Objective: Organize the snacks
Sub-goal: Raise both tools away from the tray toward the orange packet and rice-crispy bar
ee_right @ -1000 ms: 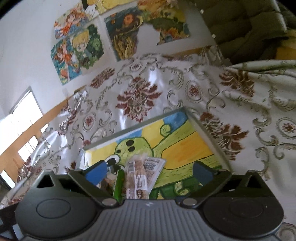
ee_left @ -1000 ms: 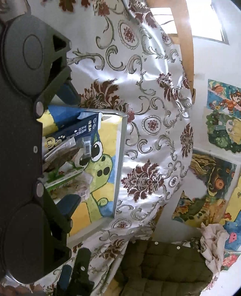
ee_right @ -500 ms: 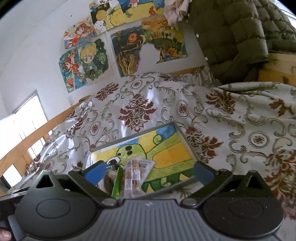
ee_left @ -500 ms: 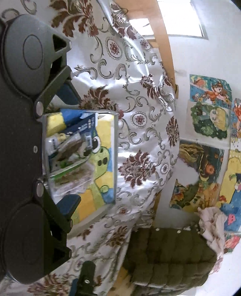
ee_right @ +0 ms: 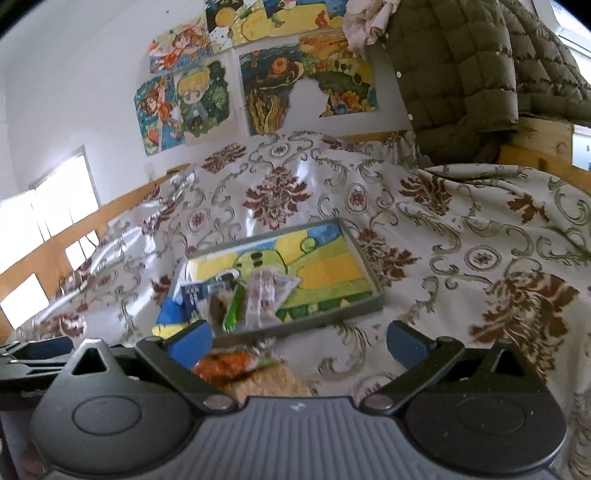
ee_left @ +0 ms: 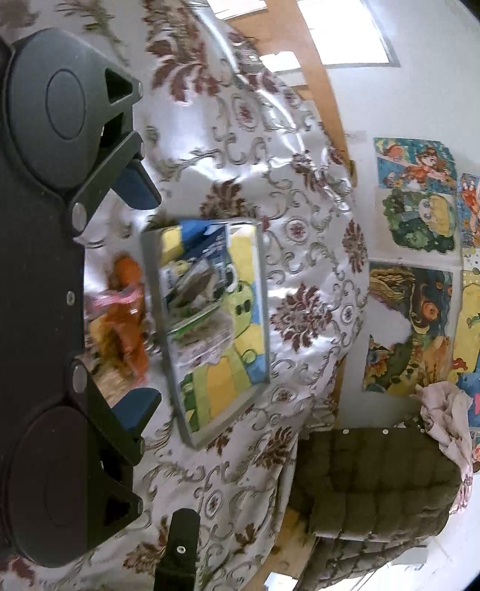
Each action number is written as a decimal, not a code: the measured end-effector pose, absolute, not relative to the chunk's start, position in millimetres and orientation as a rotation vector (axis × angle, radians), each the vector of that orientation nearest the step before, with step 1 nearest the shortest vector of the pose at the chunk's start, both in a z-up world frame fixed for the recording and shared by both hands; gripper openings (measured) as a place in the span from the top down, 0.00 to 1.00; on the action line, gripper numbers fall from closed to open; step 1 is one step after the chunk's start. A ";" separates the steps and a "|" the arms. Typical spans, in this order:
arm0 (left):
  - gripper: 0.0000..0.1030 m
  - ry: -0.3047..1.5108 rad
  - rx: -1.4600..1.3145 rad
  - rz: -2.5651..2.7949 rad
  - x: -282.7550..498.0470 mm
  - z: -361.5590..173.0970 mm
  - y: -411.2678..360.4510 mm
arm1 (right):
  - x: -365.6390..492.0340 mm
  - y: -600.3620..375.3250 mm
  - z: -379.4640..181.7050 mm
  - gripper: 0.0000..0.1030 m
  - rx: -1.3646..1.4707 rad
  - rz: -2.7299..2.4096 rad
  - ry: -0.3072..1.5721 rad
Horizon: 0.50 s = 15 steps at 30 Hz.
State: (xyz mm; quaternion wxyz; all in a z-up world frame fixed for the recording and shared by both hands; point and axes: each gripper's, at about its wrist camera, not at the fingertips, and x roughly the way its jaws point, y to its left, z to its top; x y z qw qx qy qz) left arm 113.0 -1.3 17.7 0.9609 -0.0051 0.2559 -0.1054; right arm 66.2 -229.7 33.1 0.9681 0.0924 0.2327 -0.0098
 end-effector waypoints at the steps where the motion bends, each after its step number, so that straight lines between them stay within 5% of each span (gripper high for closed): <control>1: 0.01 0.528 -0.015 -0.213 107.3 15.4 -0.6 | 61.2 -229.2 31.4 0.00 0.178 -0.031 0.484; 15: 0.01 0.696 0.013 -0.168 72.3 -20.5 -0.1 | 32.6 -210.0 -5.3 0.00 0.051 -0.048 0.711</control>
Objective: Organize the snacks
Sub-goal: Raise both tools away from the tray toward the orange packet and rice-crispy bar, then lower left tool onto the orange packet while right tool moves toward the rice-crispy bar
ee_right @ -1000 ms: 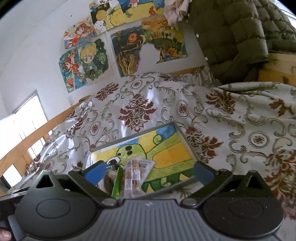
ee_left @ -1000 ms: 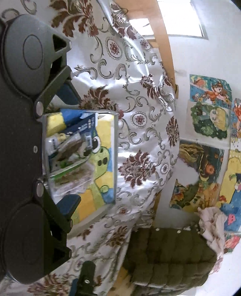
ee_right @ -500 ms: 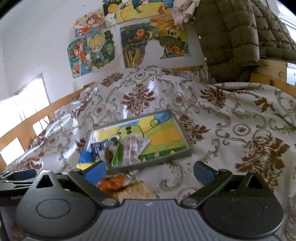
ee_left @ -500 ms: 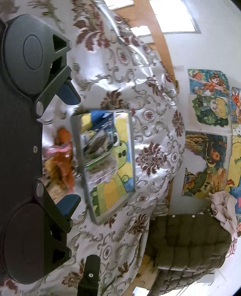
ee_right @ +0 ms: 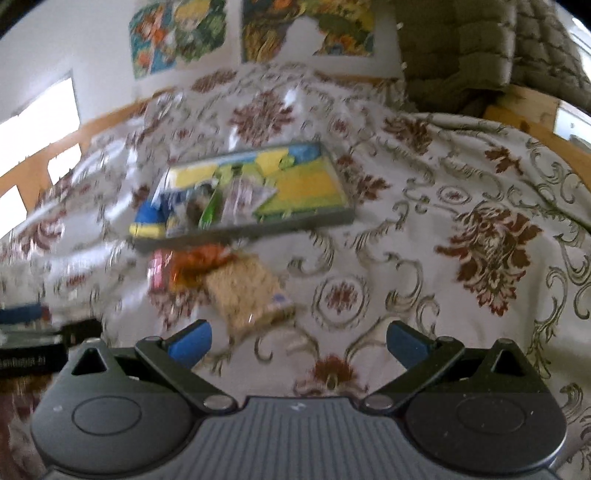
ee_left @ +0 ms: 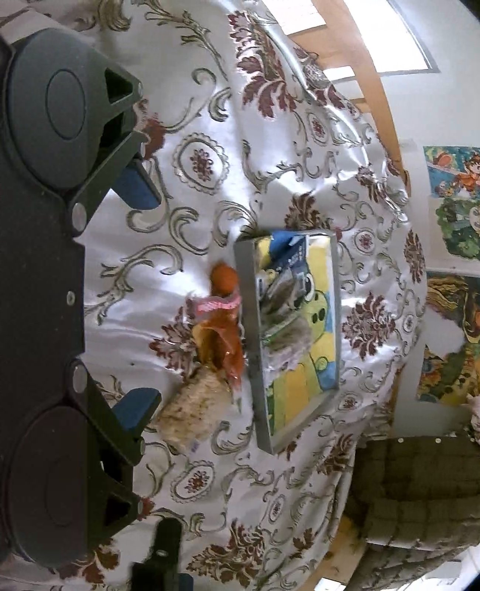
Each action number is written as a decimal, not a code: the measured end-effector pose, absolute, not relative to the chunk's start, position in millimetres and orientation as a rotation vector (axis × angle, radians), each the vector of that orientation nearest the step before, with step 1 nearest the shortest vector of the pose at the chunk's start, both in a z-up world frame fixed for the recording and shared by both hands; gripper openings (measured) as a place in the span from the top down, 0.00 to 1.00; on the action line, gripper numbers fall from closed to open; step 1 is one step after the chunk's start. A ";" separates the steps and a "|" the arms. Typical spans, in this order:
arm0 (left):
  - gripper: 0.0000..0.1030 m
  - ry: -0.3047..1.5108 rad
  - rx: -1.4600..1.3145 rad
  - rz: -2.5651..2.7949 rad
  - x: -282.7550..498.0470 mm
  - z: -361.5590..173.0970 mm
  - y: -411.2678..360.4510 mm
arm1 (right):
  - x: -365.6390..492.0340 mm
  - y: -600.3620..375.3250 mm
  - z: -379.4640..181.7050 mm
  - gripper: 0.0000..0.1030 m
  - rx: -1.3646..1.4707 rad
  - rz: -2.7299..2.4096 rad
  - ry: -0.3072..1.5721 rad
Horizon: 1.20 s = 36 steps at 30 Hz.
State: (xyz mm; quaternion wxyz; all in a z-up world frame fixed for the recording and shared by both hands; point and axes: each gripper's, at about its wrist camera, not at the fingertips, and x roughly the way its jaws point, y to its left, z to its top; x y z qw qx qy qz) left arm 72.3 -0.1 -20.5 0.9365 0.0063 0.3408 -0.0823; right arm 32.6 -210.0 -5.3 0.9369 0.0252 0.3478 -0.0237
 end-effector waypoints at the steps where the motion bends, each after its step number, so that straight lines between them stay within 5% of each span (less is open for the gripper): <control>1: 0.01 0.707 0.012 -0.165 72.8 -22.0 0.3 | 33.7 -207.5 -7.1 0.00 0.042 -0.045 0.723; 20: 0.01 0.845 0.150 -0.254 144.5 -28.1 4.4 | 75.9 -202.5 -27.9 0.00 -0.074 0.088 0.901; 36: 0.01 0.785 0.185 -0.352 171.2 -34.0 -1.1 | 101.1 -199.0 -22.9 0.00 -0.015 0.151 0.743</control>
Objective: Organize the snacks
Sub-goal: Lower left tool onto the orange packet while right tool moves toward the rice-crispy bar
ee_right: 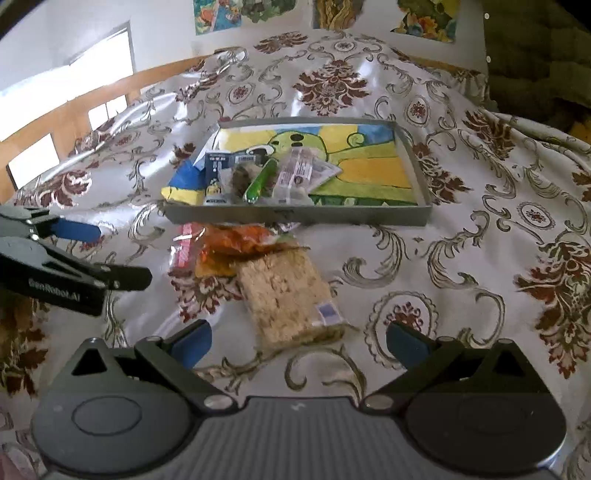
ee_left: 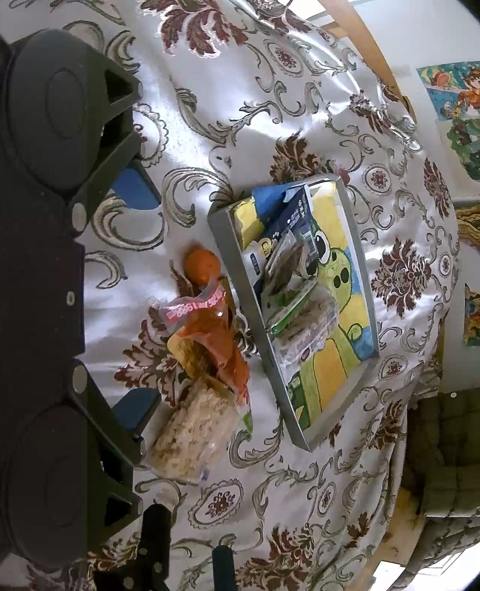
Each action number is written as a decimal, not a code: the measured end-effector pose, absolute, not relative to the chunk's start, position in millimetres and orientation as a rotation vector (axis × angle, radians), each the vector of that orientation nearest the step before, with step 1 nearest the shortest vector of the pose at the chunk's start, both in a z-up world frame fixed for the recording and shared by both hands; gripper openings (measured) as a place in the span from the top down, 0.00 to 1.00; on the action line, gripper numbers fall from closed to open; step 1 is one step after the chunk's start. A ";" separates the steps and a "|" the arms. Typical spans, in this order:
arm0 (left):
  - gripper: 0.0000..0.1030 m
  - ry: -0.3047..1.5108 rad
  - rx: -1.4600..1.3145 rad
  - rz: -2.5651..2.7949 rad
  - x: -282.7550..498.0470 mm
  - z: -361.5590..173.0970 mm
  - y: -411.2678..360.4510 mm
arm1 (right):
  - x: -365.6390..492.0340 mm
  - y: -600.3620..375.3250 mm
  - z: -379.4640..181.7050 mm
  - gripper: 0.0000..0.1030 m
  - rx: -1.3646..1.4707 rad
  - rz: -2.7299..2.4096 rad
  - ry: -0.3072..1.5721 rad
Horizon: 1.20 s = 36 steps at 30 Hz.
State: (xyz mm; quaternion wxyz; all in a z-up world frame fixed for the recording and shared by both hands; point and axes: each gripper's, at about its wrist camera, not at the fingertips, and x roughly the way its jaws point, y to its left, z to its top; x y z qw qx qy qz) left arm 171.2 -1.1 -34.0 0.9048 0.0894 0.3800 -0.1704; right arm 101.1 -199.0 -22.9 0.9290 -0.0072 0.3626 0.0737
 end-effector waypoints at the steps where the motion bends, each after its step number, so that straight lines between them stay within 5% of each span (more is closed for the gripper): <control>1: 0.01 0.783 0.182 -0.352 171.9 -34.0 -0.4 | 101.7 -198.9 -23.1 0.00 -0.009 0.151 0.737; 14: 0.01 0.797 0.163 -0.368 192.0 -45.2 -4.5 | 116.3 -180.9 -48.0 0.00 -0.163 0.142 0.744; 22: 0.01 0.576 0.254 -0.349 192.0 -52.1 -18.0 | 123.3 -186.1 -55.1 0.00 -0.127 0.137 0.773; 36: 0.01 0.494 0.449 -0.417 202.9 -67.5 -58.3 | 127.9 -176.7 -64.4 0.00 -0.171 0.128 0.763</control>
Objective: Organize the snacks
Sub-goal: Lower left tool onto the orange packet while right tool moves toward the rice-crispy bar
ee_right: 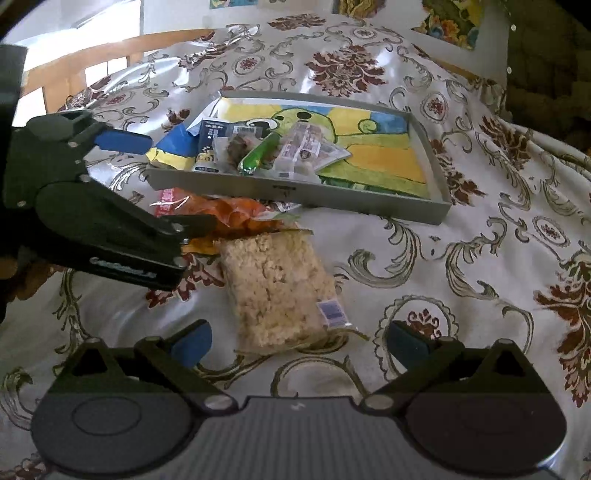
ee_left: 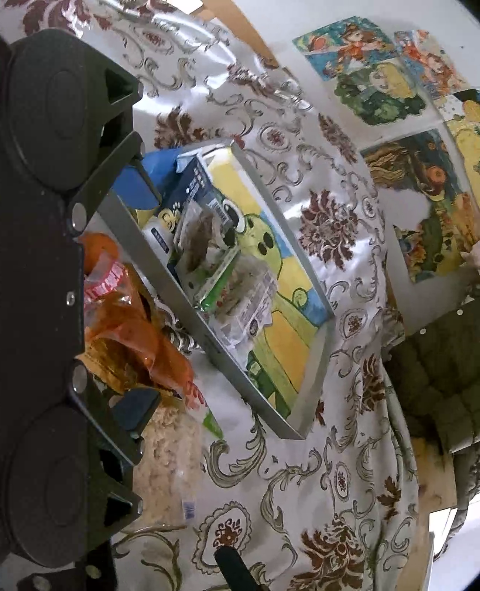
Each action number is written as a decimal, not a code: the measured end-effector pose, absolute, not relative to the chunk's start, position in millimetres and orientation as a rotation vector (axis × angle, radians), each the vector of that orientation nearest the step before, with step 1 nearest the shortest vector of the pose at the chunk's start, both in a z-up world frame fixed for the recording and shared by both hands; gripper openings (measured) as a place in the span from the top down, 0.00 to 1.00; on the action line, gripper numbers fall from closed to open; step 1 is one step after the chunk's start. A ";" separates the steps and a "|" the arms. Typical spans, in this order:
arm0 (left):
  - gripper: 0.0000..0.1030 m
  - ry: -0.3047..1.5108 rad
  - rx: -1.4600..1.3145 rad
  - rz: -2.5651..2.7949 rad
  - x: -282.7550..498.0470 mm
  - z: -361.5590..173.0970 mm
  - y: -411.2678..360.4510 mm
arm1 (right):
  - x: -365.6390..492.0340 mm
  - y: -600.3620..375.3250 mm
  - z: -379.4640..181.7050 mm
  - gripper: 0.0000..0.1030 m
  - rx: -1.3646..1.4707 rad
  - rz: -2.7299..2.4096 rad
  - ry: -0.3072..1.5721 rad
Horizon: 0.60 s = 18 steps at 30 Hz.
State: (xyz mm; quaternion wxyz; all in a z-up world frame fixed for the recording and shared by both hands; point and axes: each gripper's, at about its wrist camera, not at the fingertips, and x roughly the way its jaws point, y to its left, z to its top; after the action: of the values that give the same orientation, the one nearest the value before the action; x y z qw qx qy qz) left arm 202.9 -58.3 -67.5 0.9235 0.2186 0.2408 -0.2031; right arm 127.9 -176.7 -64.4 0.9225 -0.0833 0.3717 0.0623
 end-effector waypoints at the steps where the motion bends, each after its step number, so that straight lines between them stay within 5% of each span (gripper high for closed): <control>1: 0.01 0.504 0.440 -0.425 206.2 -68.0 -58.2 | 128.9 -176.2 -65.0 0.00 -0.177 0.128 0.760; 10: 0.14 0.527 0.419 -0.476 217.2 -76.6 -57.8 | 142.6 -171.5 -77.2 0.00 -0.217 0.131 0.778; 16: 0.33 0.552 0.385 -0.537 221.9 -78.3 -61.7 | 149.8 -167.5 -81.6 0.01 -0.230 0.145 0.775; 18: 0.48 0.566 0.372 -0.560 224.3 -78.2 -63.2 | 152.0 -168.0 -82.7 0.04 -0.220 0.152 0.780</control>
State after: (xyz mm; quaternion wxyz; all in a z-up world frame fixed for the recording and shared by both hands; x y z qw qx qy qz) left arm 224.3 -63.2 -78.2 0.9051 0.1800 0.2738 -0.2712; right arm 152.0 -168.0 -82.7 0.9162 -0.1070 0.3791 0.0739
